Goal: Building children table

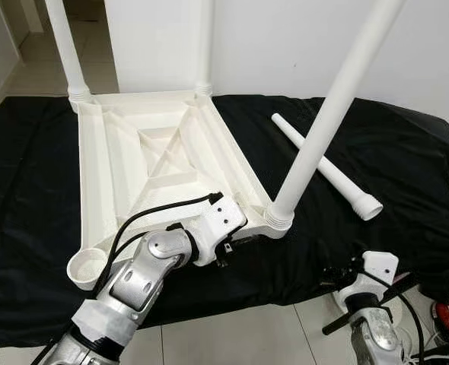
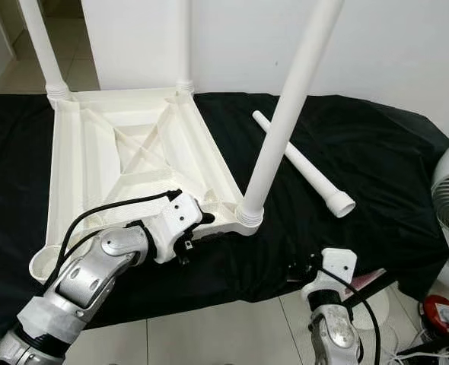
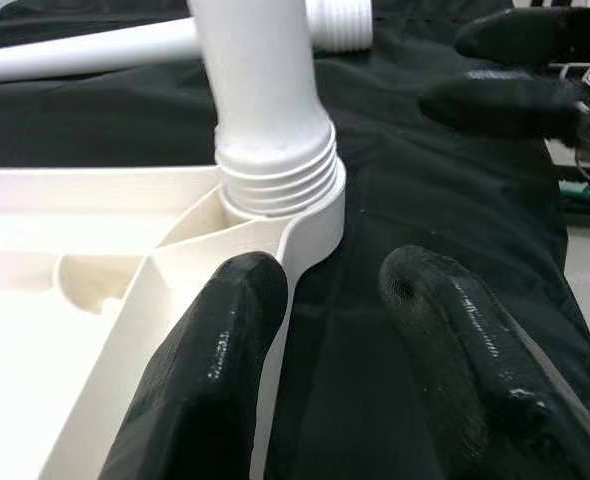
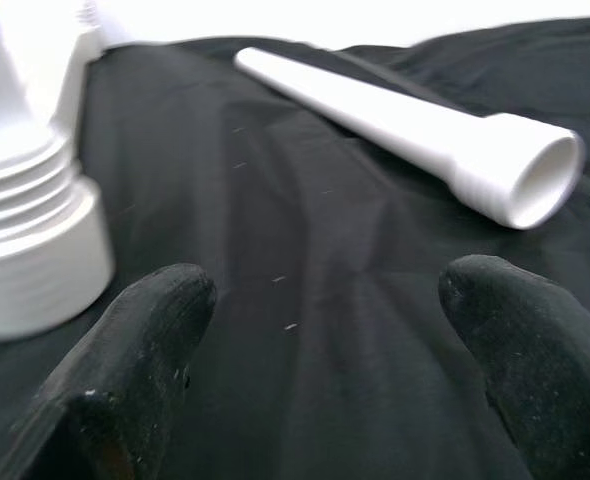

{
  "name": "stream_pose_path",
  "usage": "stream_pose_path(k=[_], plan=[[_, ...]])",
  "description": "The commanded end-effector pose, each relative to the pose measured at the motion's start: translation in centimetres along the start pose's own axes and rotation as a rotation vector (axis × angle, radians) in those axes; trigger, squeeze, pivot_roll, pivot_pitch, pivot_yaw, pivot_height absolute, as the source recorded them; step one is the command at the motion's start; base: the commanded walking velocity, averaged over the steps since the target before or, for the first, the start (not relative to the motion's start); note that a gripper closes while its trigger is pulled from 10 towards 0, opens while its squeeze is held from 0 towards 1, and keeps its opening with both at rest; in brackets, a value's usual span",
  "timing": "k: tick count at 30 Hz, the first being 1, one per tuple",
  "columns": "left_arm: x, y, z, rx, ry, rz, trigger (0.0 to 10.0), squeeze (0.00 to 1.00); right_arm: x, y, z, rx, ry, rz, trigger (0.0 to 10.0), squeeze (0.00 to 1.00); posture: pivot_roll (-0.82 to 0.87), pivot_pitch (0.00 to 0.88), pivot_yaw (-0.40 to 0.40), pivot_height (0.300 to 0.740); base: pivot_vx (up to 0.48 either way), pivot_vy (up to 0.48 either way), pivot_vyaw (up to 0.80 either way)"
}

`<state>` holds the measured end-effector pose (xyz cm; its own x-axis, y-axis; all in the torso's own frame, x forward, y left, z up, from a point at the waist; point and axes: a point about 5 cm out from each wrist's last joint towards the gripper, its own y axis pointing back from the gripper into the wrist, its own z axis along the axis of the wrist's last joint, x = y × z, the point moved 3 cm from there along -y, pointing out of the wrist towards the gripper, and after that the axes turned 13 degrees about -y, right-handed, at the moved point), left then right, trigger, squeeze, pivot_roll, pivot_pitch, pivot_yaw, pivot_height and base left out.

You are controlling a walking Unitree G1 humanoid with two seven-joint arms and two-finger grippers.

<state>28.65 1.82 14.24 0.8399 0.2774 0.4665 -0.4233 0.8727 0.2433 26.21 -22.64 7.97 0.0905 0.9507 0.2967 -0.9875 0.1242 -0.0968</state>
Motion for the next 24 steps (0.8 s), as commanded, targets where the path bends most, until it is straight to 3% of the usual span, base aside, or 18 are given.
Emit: stream_pose_path(k=[1, 8, 14, 24], plan=[[-0.1, -0.4, 0.2, -0.001, -0.027, -0.021, 10.0, 0.0, -0.8, 0.0, -0.2, 0.006, -0.028, -0.051, 10.0, 0.0, 0.01, 0.049, -0.066, 0.74, 0.0, 0.0, 0.0], [1.2, -1.5, 1.1, -0.009, -0.049, 0.017, 10.0, 0.0, -2.6, -2.9, 1.4, -0.076, -0.177, -0.212, 10.0, 0.0, 0.01, 0.058, -0.05, 0.74, 0.0, 0.0, 0.0], [2.1, -2.3, 0.4, 0.055, -0.04, 0.044, 10.0, 0.0, -2.7, -4.6, 2.9, -0.118, -0.176, -0.205, 10.0, 0.0, 0.01, 0.06, -0.05, 0.74, 0.0, 0.0, 0.0], [2.1, -3.3, -0.1, 0.105, -0.023, 0.052, 10.0, 0.0, -2.4, -5.9, 4.0, -0.153, -0.203, -0.19, 10.0, 0.0, 0.02, 0.062, -0.052, 0.74, 0.0, 0.0, 0.0]])
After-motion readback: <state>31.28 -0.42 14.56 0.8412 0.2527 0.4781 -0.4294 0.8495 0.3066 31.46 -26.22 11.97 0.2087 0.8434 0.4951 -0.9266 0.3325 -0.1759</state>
